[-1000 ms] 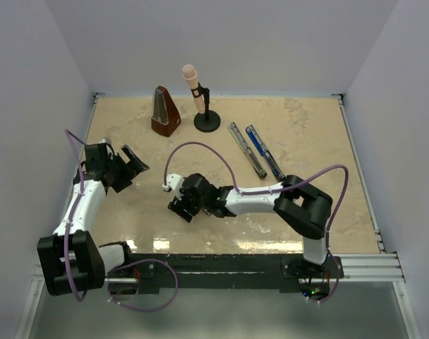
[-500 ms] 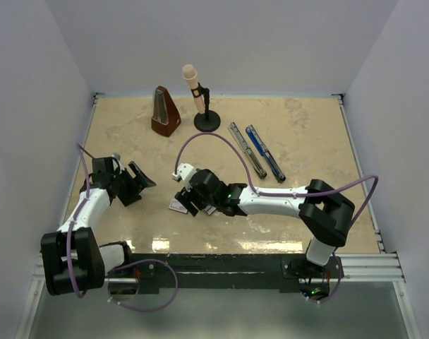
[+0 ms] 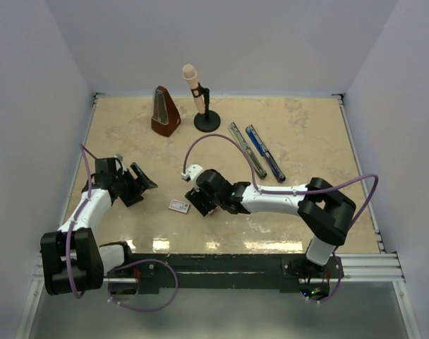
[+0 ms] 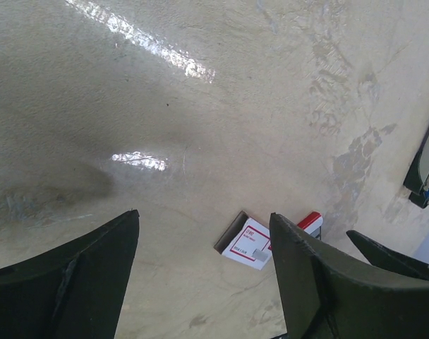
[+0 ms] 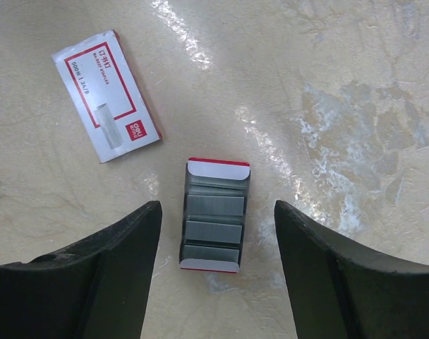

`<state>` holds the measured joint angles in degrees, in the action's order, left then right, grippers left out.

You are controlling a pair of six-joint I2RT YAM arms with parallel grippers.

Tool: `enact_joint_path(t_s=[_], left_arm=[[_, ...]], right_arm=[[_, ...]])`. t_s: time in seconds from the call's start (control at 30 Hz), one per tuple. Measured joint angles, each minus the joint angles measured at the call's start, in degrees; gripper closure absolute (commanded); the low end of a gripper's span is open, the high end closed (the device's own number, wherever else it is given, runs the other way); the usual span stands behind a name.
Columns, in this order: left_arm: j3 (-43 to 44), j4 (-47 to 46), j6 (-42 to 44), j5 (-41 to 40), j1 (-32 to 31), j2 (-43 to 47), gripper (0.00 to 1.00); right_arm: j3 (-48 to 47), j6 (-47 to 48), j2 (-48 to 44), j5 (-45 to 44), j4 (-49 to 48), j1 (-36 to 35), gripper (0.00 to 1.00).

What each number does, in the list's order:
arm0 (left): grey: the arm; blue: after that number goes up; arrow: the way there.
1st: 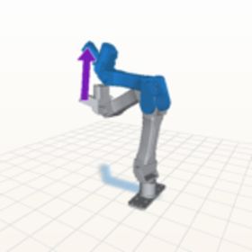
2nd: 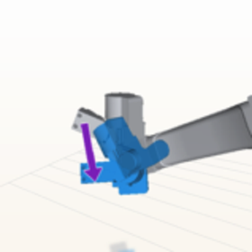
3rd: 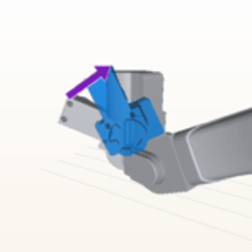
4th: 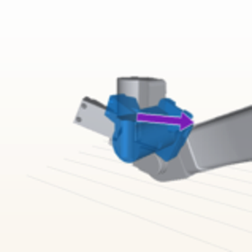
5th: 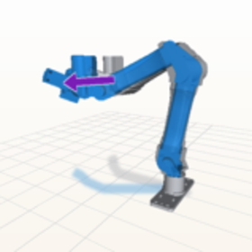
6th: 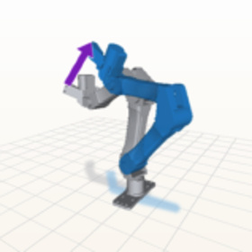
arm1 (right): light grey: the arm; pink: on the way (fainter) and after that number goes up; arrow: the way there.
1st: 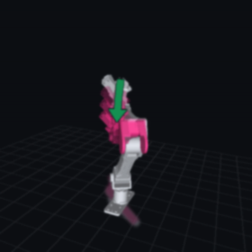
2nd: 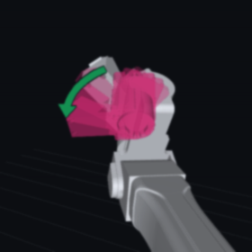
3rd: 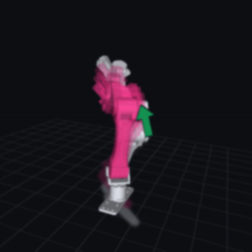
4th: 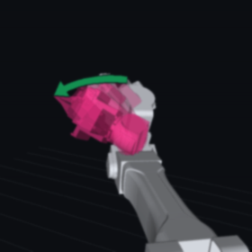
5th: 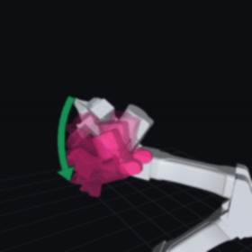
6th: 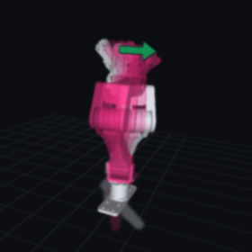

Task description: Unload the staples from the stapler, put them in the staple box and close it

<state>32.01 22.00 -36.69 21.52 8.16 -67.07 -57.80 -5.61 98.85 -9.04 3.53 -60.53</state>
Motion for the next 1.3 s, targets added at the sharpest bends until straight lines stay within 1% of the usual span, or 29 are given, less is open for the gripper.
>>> enact_joint_path(t_s=[0.13,0.5,0.83,0.97,1.3], left_arm=[[0.00,0.00,-0.22,-0.31,0.00,0.00,0.24],[-0.02,0.02,-0.20,-0.46,-0.28,0.00,0.25],[0.68,1.33,0.02,-0.39,-4.13,-1.81,0.25],[0.68,1.40,0.00,-0.37,-4.48,-1.81,0.27],[0.68,1.36,-0.15,-0.37,-5.27,-1.79,0.29]], right_arm=[[0.00,0.00,0.13,0.00,0.26,0.26,0.33],[1.16,-0.52,0.24,1.14,0.74,0.42,0.35],[1.70,-1.44,2.69,1.60,0.96,1.11,0.36],[1.70,-1.88,2.86,2.36,0.79,1.36,0.43],[2.03,-1.44,2.86,4.22,-0.48,1.64,0.54]])
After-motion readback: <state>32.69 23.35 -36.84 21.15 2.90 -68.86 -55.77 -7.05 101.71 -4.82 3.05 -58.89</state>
